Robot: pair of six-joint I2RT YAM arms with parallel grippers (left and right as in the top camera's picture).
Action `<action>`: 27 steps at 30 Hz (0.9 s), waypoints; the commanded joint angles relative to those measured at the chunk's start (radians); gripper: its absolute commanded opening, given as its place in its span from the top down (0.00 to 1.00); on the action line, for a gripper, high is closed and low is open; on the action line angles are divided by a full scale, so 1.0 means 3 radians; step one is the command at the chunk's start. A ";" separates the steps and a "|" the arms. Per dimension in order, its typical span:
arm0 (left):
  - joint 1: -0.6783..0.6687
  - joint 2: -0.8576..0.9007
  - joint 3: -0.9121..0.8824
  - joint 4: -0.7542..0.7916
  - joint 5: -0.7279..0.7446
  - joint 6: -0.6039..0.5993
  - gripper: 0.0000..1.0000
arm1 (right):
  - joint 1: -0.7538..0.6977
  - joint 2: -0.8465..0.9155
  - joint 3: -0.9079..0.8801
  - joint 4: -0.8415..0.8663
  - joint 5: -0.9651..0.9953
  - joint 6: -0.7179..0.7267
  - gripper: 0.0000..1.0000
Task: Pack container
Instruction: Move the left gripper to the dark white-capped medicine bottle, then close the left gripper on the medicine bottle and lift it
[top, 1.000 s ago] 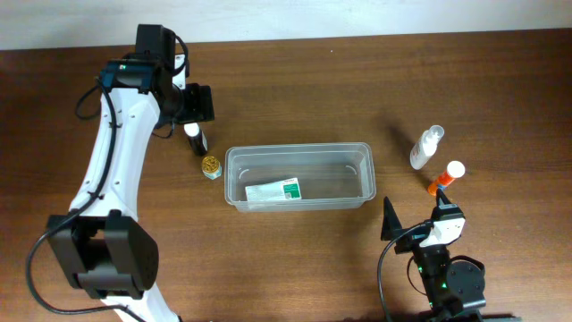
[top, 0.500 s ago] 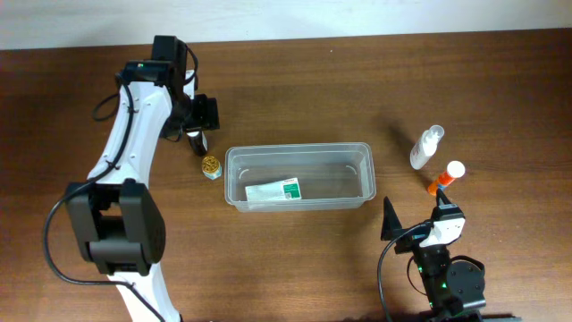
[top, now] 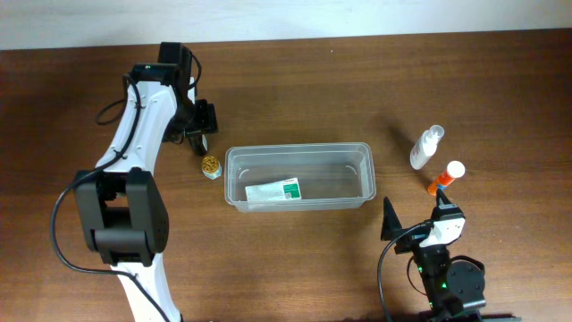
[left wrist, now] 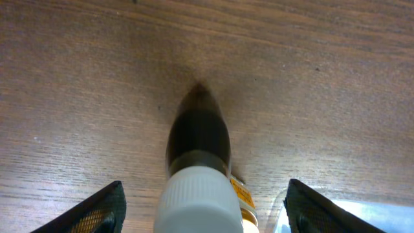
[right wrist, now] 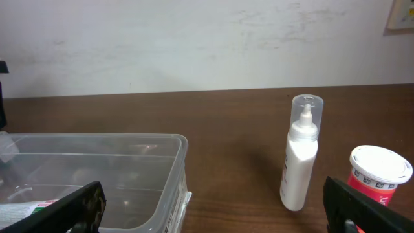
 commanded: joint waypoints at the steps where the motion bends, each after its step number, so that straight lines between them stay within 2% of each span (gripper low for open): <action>1: 0.0022 0.0055 0.0055 0.0027 -0.0048 -0.0052 0.25 | -0.0024 -0.0025 -0.0015 -0.0018 -0.0005 -0.0013 0.02; 18: 0.0020 0.0174 0.0055 0.0107 -0.0048 -0.0161 0.29 | -0.0024 -0.0025 -0.0015 -0.0018 -0.0006 -0.0013 0.02; 21: 0.0020 0.0174 0.0055 0.0109 -0.0048 -0.0161 0.35 | -0.0024 -0.0025 -0.0015 -0.0018 -0.0006 -0.0013 0.02; 24: 0.0020 0.0174 0.0055 0.0108 -0.0062 -0.0160 0.48 | -0.0024 -0.0025 -0.0015 -0.0018 -0.0006 -0.0013 0.02; 27: 0.0020 0.0174 0.0055 0.0107 -0.0100 -0.0160 0.48 | -0.0024 -0.0025 -0.0015 -0.0018 -0.0006 -0.0013 0.02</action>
